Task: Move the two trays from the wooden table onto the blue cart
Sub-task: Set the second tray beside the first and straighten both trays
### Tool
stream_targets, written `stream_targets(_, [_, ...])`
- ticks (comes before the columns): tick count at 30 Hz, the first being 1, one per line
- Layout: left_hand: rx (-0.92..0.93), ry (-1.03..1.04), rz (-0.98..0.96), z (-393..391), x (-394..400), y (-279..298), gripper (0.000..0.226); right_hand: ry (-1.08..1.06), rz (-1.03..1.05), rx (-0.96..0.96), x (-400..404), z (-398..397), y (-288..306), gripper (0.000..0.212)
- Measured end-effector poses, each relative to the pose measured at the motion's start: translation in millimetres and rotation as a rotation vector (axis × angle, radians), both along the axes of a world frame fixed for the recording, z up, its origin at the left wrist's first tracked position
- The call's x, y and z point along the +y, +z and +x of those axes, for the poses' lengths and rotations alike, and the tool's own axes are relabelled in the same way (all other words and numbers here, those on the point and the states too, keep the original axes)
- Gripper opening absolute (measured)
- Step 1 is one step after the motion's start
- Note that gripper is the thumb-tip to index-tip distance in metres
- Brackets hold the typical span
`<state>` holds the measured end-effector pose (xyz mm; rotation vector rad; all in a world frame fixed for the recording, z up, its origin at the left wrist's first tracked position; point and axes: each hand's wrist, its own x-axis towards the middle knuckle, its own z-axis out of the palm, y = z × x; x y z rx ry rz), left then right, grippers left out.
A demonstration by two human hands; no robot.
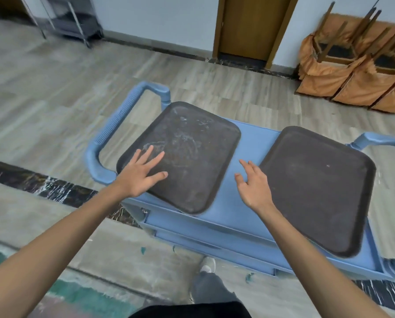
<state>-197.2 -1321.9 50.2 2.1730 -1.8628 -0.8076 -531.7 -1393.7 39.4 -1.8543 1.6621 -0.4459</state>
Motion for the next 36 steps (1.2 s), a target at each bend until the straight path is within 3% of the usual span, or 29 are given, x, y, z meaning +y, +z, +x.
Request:
stream_targets(5, [0.034, 0.069, -0.014, 33.3, -25.6, -13.4, 0.074, 0.007, 0.125, -0.075, -27.0, 33.9, -14.2, 0.054])
stream_targets(14, [0.112, 0.2, 0.057, 57.4, -107.7, -40.1, 0.071, -0.327, 0.332, -0.367, -77.8, 49.3, -48.8, 0.057])
stream_targets(21, [0.241, 0.324, 0.117, 72.5, -147.0, -54.2, 0.069, -0.543, 0.548, -0.703, -95.1, 48.2, -60.7, 0.051])
stream_targets(23, [0.322, 0.363, 0.104, 77.0, -152.8, -54.4, 0.068, -0.56, 0.571, -0.758, -97.7, 48.1, -60.1, 0.05])
stream_targets(27, [0.694, 0.523, 0.103, 79.7, -169.2, -46.7, 0.057, -0.604, 0.623, -0.826, -103.8, 44.2, -60.1, 0.043])
stream_targets(31, [0.71, 0.604, 0.19, 90.3, -179.4, -32.0, 0.063, -0.687, 0.71, -0.903, -108.6, 40.1, -56.2, 0.027])
stream_targets(36, [0.817, 0.699, 0.317, 110.7, -175.3, -28.0, 0.084, -0.752, 0.72, -0.913, -122.9, 30.2, -51.6, 0.042])
